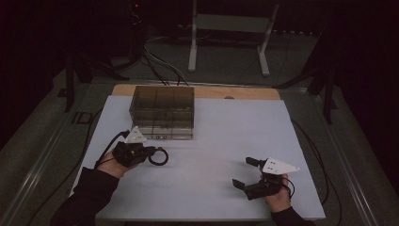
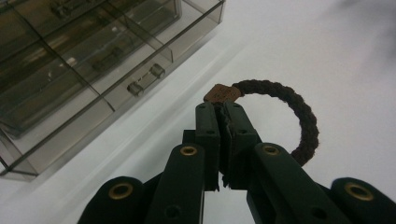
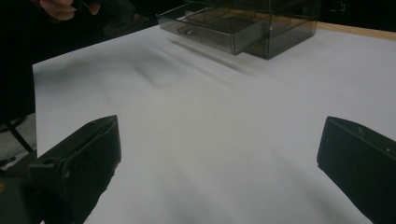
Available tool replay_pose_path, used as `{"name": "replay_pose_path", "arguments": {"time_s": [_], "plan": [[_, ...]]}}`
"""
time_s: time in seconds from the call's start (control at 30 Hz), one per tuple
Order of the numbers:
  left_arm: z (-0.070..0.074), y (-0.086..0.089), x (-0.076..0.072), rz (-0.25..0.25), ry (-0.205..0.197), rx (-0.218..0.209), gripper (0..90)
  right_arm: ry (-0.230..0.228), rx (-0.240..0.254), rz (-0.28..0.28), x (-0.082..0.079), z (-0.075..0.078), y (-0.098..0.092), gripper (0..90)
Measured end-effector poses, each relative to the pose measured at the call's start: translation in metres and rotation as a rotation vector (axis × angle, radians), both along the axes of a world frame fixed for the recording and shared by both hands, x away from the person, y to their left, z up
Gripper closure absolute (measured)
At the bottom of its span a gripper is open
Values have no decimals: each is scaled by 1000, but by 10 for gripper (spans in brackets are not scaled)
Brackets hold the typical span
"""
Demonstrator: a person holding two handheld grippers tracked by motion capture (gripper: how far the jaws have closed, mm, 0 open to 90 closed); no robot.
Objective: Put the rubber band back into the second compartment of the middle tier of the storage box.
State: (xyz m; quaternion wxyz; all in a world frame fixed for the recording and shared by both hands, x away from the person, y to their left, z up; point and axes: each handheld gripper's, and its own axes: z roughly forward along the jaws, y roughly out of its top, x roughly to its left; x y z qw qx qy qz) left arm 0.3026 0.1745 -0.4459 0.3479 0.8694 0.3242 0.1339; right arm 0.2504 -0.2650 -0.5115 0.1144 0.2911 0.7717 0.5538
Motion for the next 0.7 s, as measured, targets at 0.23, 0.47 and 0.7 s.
{"name": "replay_pose_path", "arguments": {"time_s": [0.23, 0.47, 0.7], "plan": [[8, -3, 5, -6, -11, 4, 876, -1, 1, 0, 0, 0, 0, 0], [15, -5, 13, -4, -12, -4, 876, 2, 6, 0, 0, 0, 0, 0], [19, -6, 21, -3, -15, -8, 876, 3, 3, 1, 0, 0, 0, 0]]}}
